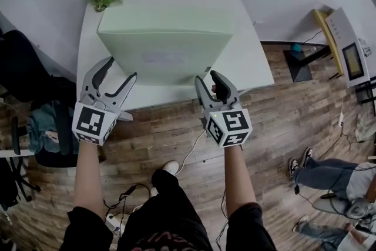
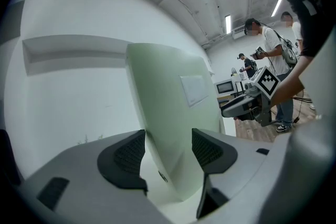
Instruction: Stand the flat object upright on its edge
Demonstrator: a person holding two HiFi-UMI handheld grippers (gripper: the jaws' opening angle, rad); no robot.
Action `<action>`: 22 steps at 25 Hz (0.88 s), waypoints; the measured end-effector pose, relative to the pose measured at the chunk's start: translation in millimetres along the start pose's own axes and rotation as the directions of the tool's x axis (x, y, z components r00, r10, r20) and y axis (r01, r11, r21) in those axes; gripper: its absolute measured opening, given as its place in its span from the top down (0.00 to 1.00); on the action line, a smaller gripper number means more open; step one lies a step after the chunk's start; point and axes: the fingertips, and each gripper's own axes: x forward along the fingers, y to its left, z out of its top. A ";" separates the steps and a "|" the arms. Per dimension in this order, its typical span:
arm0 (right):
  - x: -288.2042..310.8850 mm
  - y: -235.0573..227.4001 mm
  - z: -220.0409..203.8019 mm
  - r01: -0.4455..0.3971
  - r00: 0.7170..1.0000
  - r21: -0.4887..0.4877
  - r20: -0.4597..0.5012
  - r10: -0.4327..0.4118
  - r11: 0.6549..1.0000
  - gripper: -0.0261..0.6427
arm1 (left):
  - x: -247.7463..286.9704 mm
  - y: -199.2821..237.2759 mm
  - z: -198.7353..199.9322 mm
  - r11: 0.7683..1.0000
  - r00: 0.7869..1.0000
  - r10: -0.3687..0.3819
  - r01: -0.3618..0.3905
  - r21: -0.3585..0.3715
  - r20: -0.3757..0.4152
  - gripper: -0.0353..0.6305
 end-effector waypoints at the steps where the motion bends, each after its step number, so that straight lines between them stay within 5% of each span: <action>1: -2.1 -1.0 0.7 0.005 1.000 0.003 0.002 -0.005 1.000 0.69 | -1.3 -0.1 -0.8 1.000 1.000 0.001 -0.001 -0.003 -0.004 0.51; 14: -46.7 3.7 25.7 0.102 0.994 0.066 0.024 -0.104 0.993 0.74 | -48.4 2.2 0.4 0.980 0.994 0.108 -0.112 -0.165 -0.035 0.51; 22: -77.6 29.6 57.6 0.140 0.989 0.054 0.034 -0.142 0.989 0.83 | -82.9 -2.4 29.1 0.969 0.990 0.142 -0.143 -0.199 -0.023 0.71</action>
